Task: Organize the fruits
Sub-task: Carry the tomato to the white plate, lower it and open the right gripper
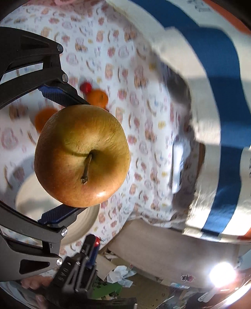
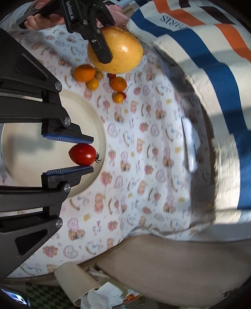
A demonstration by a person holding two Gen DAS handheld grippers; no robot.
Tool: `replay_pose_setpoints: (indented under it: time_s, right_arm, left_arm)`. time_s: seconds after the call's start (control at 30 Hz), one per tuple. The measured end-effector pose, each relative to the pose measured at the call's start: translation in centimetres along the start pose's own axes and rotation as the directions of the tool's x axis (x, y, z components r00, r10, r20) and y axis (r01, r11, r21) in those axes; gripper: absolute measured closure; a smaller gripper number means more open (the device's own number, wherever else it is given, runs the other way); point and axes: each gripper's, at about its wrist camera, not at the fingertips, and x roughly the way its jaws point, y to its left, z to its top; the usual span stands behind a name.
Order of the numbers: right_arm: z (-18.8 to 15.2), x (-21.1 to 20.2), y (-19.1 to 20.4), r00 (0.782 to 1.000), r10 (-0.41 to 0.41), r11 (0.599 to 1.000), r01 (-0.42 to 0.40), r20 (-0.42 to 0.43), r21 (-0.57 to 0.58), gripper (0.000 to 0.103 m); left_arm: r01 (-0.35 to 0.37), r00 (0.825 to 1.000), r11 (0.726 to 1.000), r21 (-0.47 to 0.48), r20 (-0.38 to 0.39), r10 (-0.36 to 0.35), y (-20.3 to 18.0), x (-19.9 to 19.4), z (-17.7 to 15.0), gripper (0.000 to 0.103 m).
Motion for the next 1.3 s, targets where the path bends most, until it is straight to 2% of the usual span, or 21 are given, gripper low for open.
replay_pose_setpoints:
  time_s: [0.23, 0.37, 0.43, 0.53, 0.67, 0.8, 1.3]
  right_arm:
    - [-2.1, 3.0, -2.1, 1.0, 0.031, 0.999, -0.031, 0.002, 0.023, 0.079]
    - [-3.0, 3.8, -3.9, 0.994, 0.083, 0.991, -0.089, 0.067, 0.098, 0.079]
    - [-3.1, 4.1, -4.1, 0.996, 0.075, 0.991, -0.08, 0.053, 0.106, 0.079]
    - [-3.1, 3.7, -4.2, 0.995, 0.072, 0.992, -0.079, 0.075, 0.097, 0.079]
    - [-3.6, 4.6, -4.1, 0.995, 0.094, 0.99, -0.095, 0.019, 0.101, 0.079]
    - [-3.9, 4.7, -3.4, 0.999, 0.036, 0.998, -0.037, 0.016, 0.052, 0.079]
    - [-4.2, 5.4, -3.5, 0.999, 0.024, 0.998, -0.023, -0.024, 0.052, 0.079]
  left_arm:
    - [0.057, 0.997, 0.998, 0.037, -0.053, -0.055, -3.7, 4.0, -0.3, 0.015]
    - [0.068, 0.997, 0.997, 0.047, -0.048, -0.066, -4.7, 5.2, -1.3, 0.015]
    - [0.069, 0.997, 0.996, 0.062, -0.042, -0.066, -4.9, 5.5, -1.7, 0.015]
    - [0.067, 0.996, 0.995, 0.069, -0.059, -0.063, -4.9, 6.3, -2.1, 0.015]
    - [0.067, 0.994, 0.994, 0.083, -0.094, -0.059, -5.2, 7.3, -2.5, 0.015]
    - [0.068, 0.993, 0.993, 0.093, -0.104, -0.058, -5.5, 7.9, -2.7, 0.015]
    - [0.038, 0.992, 0.99, 0.136, -0.124, -0.021, -5.7, 9.4, -3.4, 0.015]
